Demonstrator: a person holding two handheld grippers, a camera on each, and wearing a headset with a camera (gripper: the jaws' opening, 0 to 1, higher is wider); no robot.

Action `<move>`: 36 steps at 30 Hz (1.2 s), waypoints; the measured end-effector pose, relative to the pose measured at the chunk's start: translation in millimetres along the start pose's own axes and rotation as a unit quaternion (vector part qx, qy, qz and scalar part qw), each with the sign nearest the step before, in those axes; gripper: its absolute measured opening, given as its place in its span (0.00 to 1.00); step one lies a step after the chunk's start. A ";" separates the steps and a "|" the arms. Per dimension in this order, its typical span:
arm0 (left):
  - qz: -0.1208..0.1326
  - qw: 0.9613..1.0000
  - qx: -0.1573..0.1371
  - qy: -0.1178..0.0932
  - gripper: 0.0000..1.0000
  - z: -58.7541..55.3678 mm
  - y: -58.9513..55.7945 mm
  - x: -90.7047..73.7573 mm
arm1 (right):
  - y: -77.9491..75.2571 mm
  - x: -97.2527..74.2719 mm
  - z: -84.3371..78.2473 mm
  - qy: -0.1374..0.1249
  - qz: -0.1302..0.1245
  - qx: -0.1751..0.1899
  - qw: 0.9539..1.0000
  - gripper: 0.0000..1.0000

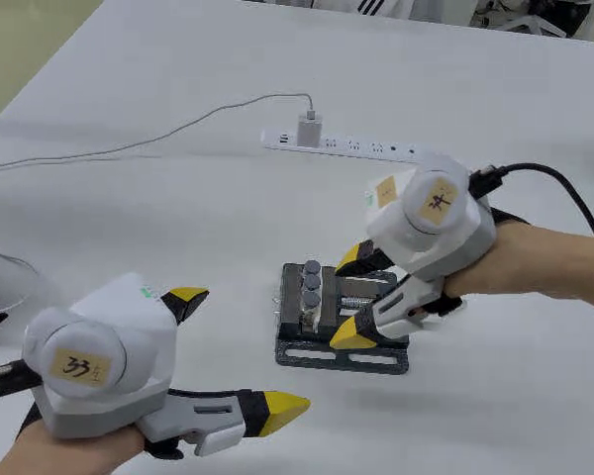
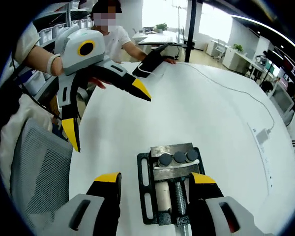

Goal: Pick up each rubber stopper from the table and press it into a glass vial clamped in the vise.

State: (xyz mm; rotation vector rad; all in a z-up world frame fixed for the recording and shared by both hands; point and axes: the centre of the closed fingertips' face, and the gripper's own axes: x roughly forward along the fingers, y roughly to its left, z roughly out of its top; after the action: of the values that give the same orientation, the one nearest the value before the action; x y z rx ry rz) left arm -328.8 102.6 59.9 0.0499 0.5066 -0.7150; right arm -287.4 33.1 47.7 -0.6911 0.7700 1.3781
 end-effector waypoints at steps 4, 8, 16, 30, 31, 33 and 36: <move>0.000 1.000 0.002 0.001 0.94 0.3 0.3 -0.8 | -0.4 -7.8 -12.7 -0.020 -0.017 0.026 0.999 0.67; 0.000 1.000 0.004 0.003 0.94 -0.8 1.3 -1.2 | 5.5 -13.9 -31.5 -0.042 -0.030 0.067 0.996 0.73; 0.007 1.000 0.005 0.001 0.97 0.0 3.6 -4.1 | 28.3 -24.4 -71.1 -0.056 -0.037 0.122 0.990 0.91; 0.012 1.000 0.006 0.005 0.99 -5.6 3.8 -15.5 | 49.5 -46.6 -113.3 -0.084 -0.084 0.194 0.974 0.99; 0.012 1.000 0.006 0.006 0.99 -6.0 3.7 -16.4 | 48.3 -48.2 -114.0 -0.087 -0.090 0.196 0.973 0.99; 0.013 1.000 0.006 0.009 0.99 -8.1 3.8 -18.2 | 48.6 -51.2 -116.0 -0.094 -0.092 0.205 0.970 0.99; 0.010 1.000 0.009 0.016 0.99 -11.3 2.6 -20.1 | 49.0 -54.1 -119.4 -0.092 -0.100 0.204 0.970 0.99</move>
State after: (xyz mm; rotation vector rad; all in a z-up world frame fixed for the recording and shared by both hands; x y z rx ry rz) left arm -344.8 119.3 58.9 0.0840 0.5303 -0.6994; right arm -346.7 -91.1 22.5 -0.3034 0.7802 1.0394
